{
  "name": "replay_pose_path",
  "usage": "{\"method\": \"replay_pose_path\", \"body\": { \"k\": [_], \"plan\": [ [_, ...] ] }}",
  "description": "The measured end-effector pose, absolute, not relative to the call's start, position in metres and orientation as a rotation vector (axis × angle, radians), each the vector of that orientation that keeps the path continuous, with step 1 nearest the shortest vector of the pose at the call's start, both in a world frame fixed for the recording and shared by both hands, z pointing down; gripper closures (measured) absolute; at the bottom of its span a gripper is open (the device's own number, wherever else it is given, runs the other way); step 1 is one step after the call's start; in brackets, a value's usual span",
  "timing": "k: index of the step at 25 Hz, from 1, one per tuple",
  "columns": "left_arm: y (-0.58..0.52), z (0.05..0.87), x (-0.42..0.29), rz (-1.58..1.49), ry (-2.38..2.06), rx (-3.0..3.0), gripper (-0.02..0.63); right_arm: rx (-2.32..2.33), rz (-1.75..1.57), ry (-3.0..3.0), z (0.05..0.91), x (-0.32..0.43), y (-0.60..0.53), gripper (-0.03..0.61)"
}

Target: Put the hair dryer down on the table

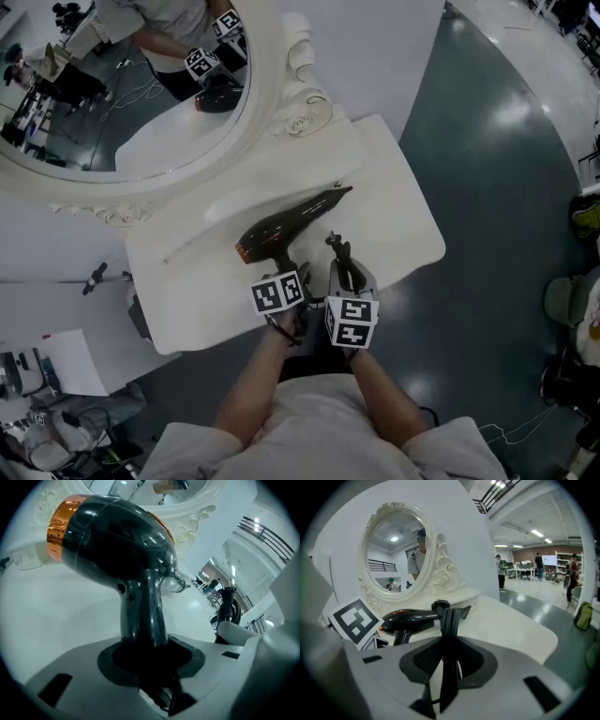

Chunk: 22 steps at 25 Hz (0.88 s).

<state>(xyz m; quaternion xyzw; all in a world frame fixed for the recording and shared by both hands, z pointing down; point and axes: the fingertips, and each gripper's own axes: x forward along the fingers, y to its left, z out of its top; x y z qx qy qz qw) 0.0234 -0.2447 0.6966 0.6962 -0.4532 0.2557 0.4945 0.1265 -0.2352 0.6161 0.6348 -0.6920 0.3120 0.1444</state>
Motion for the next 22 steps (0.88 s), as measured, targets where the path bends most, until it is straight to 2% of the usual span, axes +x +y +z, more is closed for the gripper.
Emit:
{"method": "replay_pose_path", "body": {
  "k": [22],
  "plan": [
    [-0.243,0.709,0.018,0.692,-1.099,1.666,0.426,1.826,0.907,-1.987,0.621,0.127,-0.236,0.479]
  ]
}}
